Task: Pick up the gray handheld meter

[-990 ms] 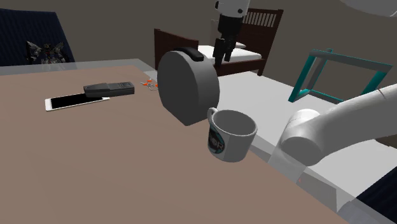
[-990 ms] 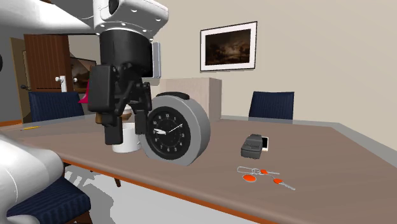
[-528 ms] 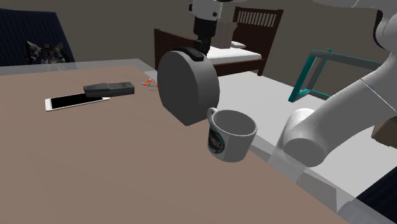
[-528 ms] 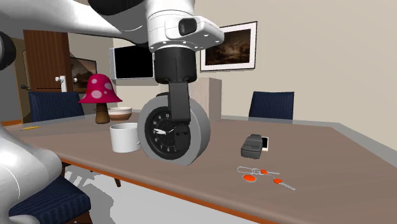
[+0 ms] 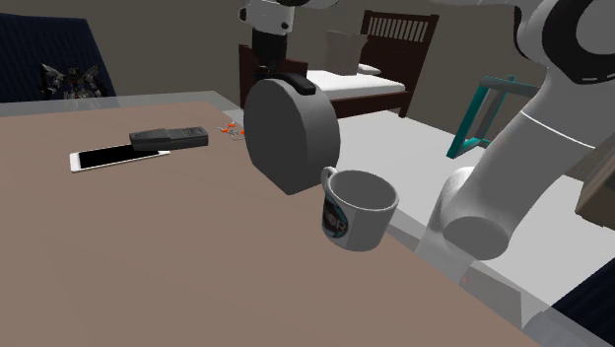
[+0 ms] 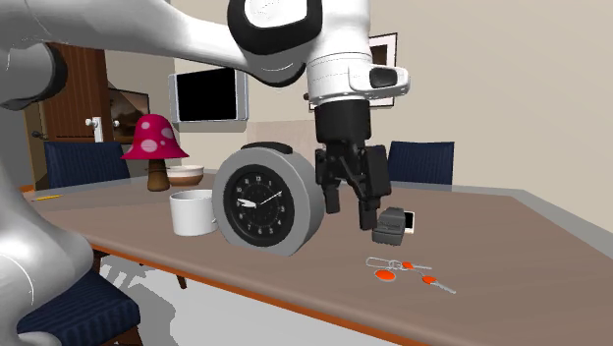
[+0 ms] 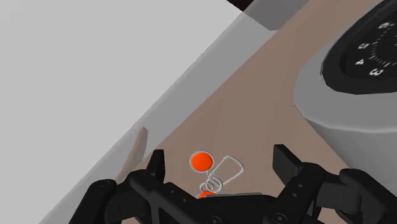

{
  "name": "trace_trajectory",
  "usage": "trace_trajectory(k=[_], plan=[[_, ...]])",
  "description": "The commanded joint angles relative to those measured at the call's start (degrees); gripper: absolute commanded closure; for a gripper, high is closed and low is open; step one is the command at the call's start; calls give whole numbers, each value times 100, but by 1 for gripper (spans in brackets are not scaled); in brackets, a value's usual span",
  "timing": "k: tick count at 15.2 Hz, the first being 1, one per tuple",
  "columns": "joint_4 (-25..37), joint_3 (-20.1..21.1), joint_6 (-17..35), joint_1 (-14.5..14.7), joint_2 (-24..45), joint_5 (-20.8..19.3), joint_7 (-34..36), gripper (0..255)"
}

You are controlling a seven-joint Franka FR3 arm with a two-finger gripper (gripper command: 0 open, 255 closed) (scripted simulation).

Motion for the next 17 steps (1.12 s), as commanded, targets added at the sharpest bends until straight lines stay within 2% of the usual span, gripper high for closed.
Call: trace_trajectory(k=[1, 8, 16, 17], plan=[[238, 62, 84, 97, 310, 61, -197, 0], [1375, 339, 147, 411, 1487, 191, -808, 0], [2869, 722, -40, 802, 2791, 176, -1393, 0], [2778, 720, 41, 800, 2780, 179, -1398, 0]])
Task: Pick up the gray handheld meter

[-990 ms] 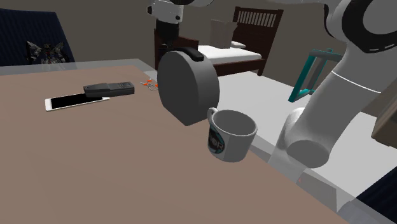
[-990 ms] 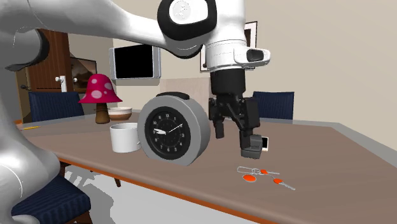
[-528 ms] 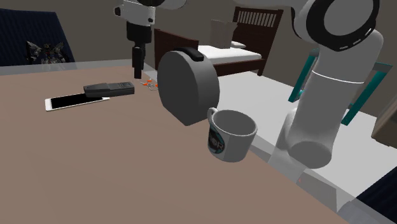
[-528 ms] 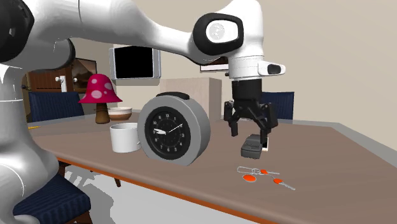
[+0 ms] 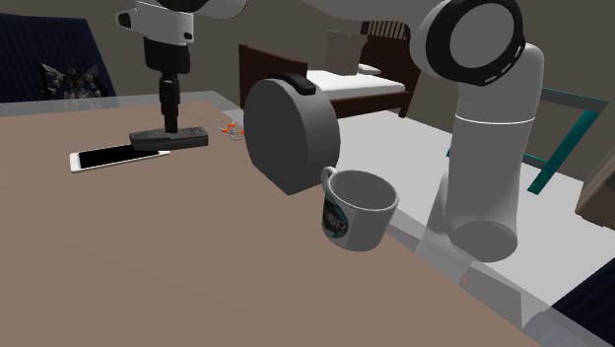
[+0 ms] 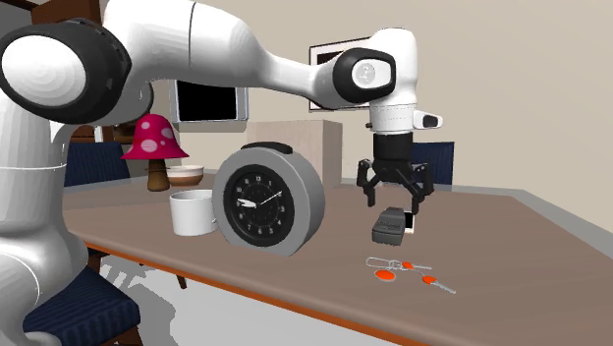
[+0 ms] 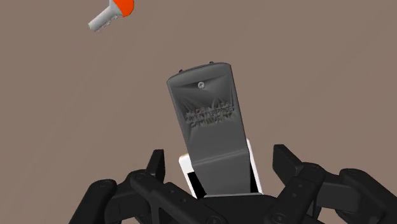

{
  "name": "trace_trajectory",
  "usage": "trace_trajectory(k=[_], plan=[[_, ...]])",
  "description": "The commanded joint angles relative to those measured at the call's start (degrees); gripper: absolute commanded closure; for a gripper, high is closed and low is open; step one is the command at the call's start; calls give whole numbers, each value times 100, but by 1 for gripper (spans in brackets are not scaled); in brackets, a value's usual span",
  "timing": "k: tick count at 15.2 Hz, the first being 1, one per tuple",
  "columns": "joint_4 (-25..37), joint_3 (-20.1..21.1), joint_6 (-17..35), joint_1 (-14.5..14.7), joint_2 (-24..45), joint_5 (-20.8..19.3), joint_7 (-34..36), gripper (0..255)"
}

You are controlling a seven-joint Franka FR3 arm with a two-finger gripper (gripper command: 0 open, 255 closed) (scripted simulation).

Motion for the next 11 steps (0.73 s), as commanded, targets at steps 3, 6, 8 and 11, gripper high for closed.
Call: trace_trajectory(k=[3, 6, 8, 11], plan=[[-199, 18, 254, 13, 54, 4, -56, 0], [-439, 16, 487, 8, 47, 8, -68, 0], [-484, 15, 531, 7, 47, 8, -70, 0], [-486, 16, 528, 8, 41, 9, -68, 255]])
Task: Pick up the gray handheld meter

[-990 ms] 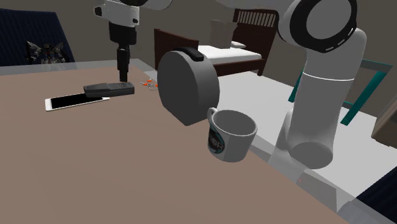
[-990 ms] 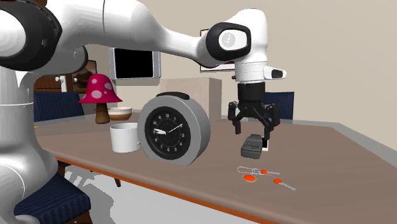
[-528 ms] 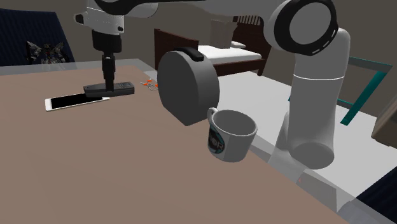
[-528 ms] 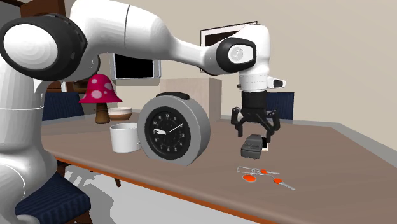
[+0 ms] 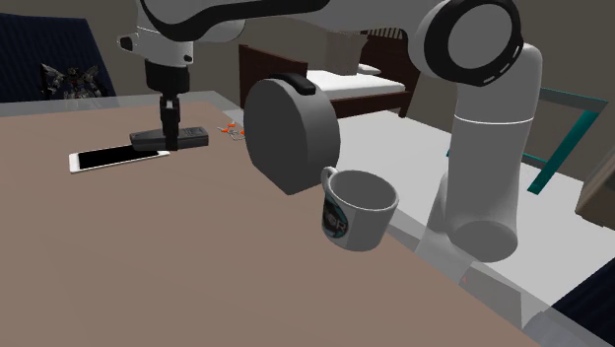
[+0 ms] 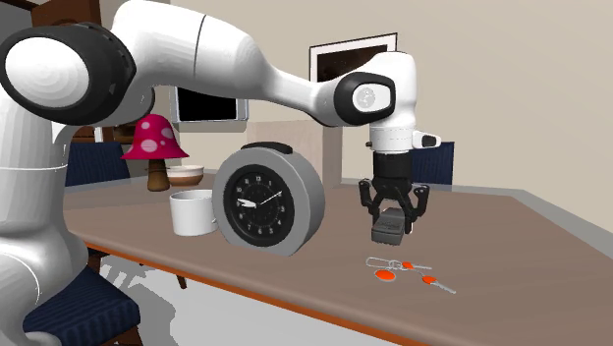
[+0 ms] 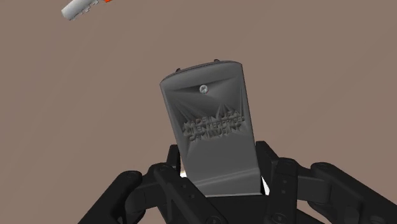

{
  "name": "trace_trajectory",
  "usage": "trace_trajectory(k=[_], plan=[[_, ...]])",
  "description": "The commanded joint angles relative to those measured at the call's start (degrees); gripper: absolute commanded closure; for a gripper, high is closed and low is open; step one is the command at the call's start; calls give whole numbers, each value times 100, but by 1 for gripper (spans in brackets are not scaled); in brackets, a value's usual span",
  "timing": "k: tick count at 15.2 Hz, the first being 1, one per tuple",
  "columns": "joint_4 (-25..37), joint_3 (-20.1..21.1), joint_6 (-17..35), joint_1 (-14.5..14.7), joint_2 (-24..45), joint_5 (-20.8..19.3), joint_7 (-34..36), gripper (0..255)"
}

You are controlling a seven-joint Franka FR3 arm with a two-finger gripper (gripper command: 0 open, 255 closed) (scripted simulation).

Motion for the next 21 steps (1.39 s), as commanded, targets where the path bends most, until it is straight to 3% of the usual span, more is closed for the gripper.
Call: trace_trajectory(k=[1, 7, 21], plan=[[-3, 0, 4, 0, -1, 0, 0, 255], [-2, -1, 8, -1, 5, 0, -2, 255], [1289, 12, -1135, 42, 153, -40, 63, 255]])
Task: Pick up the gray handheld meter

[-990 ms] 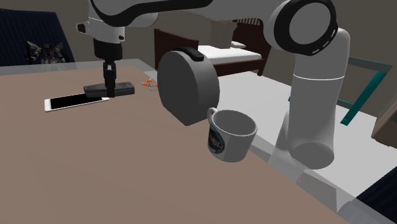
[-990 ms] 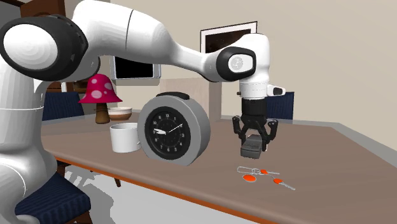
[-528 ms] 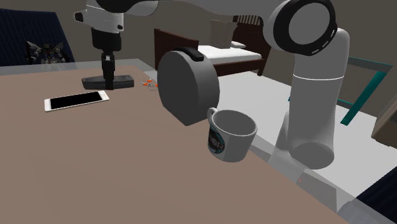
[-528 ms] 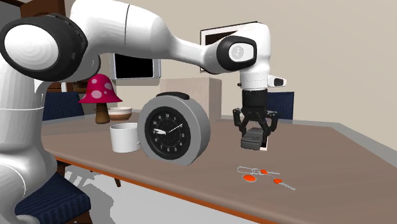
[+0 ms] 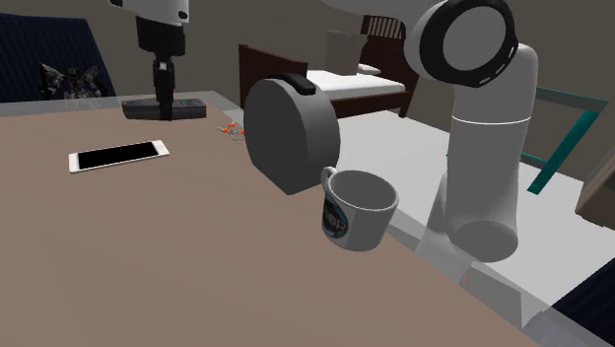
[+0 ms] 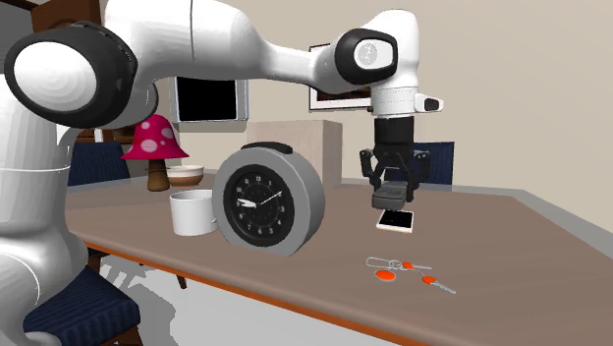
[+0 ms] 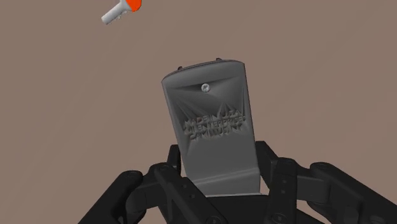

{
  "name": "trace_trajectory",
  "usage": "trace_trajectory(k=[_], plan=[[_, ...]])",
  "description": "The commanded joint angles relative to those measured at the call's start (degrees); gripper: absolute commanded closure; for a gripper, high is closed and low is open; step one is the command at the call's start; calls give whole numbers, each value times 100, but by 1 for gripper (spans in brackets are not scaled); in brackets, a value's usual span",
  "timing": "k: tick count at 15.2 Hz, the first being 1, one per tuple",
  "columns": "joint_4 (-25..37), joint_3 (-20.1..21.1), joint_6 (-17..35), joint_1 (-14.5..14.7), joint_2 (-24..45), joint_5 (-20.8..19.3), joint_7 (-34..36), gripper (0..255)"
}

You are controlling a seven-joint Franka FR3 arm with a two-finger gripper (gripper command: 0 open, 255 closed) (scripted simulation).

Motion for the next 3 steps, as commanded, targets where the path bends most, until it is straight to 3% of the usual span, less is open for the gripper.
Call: trace_trajectory(k=[1, 3], plan=[[245, 4, -184, 16, 62, -15, 18, 255], [262, 4, -198, 17, 65, -15, 19, 255]])
